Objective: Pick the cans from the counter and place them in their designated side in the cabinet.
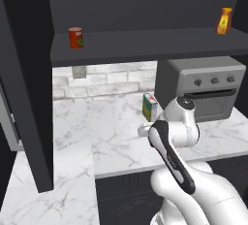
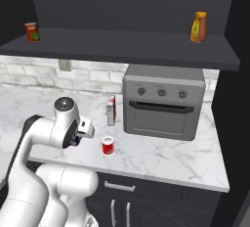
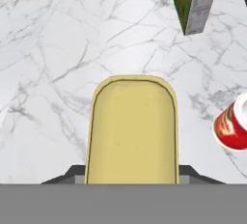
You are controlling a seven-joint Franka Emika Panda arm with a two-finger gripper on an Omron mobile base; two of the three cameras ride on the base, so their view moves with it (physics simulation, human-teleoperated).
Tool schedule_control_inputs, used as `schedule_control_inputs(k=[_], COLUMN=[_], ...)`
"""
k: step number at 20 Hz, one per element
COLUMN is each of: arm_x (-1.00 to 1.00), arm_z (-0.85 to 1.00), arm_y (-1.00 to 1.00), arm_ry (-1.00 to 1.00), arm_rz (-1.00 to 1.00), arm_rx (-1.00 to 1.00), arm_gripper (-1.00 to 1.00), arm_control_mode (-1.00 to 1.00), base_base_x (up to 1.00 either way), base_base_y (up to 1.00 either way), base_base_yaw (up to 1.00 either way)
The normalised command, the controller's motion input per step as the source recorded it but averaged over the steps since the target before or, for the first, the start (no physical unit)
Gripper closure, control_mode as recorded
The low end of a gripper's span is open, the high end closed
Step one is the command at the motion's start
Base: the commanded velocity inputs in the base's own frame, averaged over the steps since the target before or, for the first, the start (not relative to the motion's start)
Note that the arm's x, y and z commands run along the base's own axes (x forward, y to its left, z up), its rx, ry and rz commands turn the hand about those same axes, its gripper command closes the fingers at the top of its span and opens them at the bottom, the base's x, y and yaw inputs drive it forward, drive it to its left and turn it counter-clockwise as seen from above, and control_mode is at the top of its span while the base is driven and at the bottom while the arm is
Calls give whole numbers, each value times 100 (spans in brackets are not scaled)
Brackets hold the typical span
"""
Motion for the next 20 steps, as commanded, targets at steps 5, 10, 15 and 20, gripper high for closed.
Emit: schedule_control_inputs(k=[5, 10, 15, 20], arm_x=[-20, -17, -21, -22], arm_z=[18, 22, 20, 21], arm_y=[0, 0, 0, 0], arm_ry=[-3, 0, 0, 0], arm_rz=[1, 2, 2, 2], arm_rx=[-1, -1, -1, -1], arm_gripper=[100, 100, 100, 100], arm_control_mode=[-100, -100, -100, -100], base_base_x=[0, 0, 0, 0], base_base_y=[0, 0, 0, 0], base_base_yaw=[0, 0, 0, 0])
